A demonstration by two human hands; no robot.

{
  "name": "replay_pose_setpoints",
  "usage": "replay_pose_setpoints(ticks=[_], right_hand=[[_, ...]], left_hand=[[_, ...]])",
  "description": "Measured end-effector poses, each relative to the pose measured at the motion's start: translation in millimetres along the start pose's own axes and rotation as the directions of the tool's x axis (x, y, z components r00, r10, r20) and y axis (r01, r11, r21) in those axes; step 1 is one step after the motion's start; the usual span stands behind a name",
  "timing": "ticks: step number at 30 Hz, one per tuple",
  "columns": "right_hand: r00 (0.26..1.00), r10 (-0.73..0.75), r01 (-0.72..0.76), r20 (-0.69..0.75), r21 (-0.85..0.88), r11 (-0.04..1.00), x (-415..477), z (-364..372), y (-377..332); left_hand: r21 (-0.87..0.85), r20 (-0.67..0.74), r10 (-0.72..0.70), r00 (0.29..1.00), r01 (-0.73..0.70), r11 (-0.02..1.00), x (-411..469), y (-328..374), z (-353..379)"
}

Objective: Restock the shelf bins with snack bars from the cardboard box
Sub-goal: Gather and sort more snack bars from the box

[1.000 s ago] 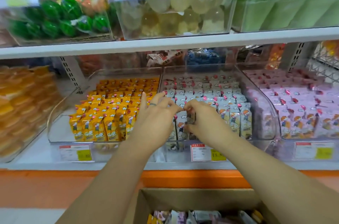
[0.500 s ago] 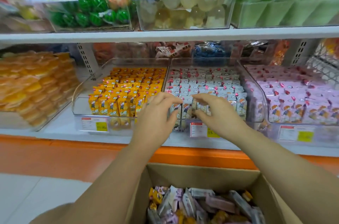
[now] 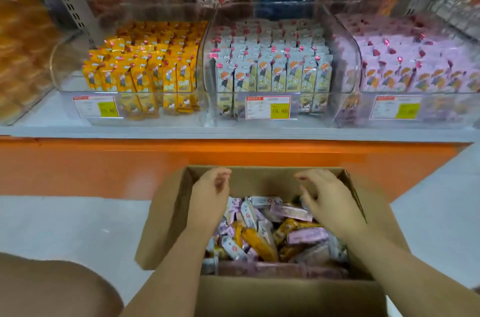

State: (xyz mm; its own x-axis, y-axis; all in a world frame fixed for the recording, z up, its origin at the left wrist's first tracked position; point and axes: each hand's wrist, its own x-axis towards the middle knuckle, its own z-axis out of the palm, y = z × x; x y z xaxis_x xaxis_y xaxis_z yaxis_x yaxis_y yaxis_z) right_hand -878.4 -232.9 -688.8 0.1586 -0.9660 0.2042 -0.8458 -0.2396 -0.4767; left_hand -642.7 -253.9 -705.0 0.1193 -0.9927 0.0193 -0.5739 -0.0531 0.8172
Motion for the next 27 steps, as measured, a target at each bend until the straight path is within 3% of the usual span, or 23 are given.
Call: replay_pose_setpoints(ticks=[4, 9, 18, 21, 27], right_hand=[[0.967, 0.178, -0.179, 0.183, -0.007, 0.984, -9.6, 32.8, 26.7], [0.872, 0.323, -0.339, 0.367, -0.021, 0.940, -1.2, 77.7, 42.2], [0.783, 0.384, -0.419, 0.489, -0.042, 0.907, 23.1, 137.1, 54.7], [0.750, 0.387, -0.432, 0.537, -0.044, 0.901, 30.2, 149.3, 51.0], [0.703, 0.429, -0.454, 0.567, -0.106, 0.885, 29.0, 159.7, 48.2]], left_hand=[[0.072, 0.040, -0.141, 0.989, 0.137, 0.988, 11.2, -41.3, 14.4], [0.134, 0.181, -0.280, 0.943, 0.258, 0.957, 24.8, -78.9, 39.9], [0.290, 0.338, -0.482, 0.808, 0.398, 0.870, 45.9, -111.2, 70.5], [0.305, 0.360, -0.504, 0.786, 0.411, 0.859, 47.5, -117.3, 75.1], [0.307, 0.357, -0.443, 0.822, 0.344, 0.887, 51.6, -115.5, 75.4]])
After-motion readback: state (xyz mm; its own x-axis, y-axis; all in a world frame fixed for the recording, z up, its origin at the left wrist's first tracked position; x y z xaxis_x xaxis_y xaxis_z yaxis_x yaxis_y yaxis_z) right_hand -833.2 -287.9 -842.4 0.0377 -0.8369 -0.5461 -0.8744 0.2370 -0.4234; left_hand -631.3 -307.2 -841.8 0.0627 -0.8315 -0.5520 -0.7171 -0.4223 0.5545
